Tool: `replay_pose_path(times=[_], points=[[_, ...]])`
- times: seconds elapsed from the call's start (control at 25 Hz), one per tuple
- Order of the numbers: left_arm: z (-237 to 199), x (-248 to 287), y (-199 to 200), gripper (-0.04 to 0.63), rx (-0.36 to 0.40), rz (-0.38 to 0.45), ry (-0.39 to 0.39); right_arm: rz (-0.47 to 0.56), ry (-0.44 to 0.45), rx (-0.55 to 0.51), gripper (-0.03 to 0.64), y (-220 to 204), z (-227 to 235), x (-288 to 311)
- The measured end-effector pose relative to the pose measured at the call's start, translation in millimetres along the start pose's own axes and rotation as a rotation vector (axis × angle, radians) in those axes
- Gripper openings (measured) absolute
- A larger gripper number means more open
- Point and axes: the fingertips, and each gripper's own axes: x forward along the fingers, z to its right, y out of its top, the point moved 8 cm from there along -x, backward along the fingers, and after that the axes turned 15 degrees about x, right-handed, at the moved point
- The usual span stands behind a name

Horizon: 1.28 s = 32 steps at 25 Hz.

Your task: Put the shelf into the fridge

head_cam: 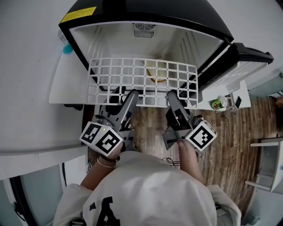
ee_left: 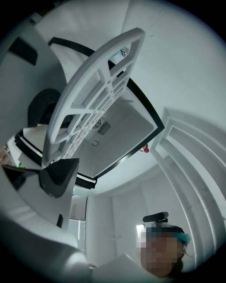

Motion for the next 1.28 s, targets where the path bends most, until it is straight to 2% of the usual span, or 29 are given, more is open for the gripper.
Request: replay_pose_path(times=[0.2,0.36,0.56,0.76,1.0,1.16,1.28], points=[[0,1,-1,0.207,0.002,0.010,0.002,-0.008,-0.006,0.009,0.126,2,2,0],[0,4,-1,0.207,0.020,0.013,-0.010,-0.014,0.043,0.037,0.120,4,2,5],[-3,6,-2,0.207,-0.032,0.013,-0.014,0.018,0.074,0.080,0.117,5,8,9],[-4,7,-5,0.207,-0.033,0.030,-0.011,0.035,0.088,0.066,0.117,4,11,10],[-7,8,-14,0.187,-0.077,0.074,0.040,0.009,0.093,0.050,0.114,4,22,7],[-4,9,-16,0.171,-0.114,0.102,0.106,-0.011,0.095,0.069,0.109,6,19,10],[-3,10,-18,0.153,-0.103,0.099,0.128,0.001,0.094,0.075,0.109,8,21,11]])
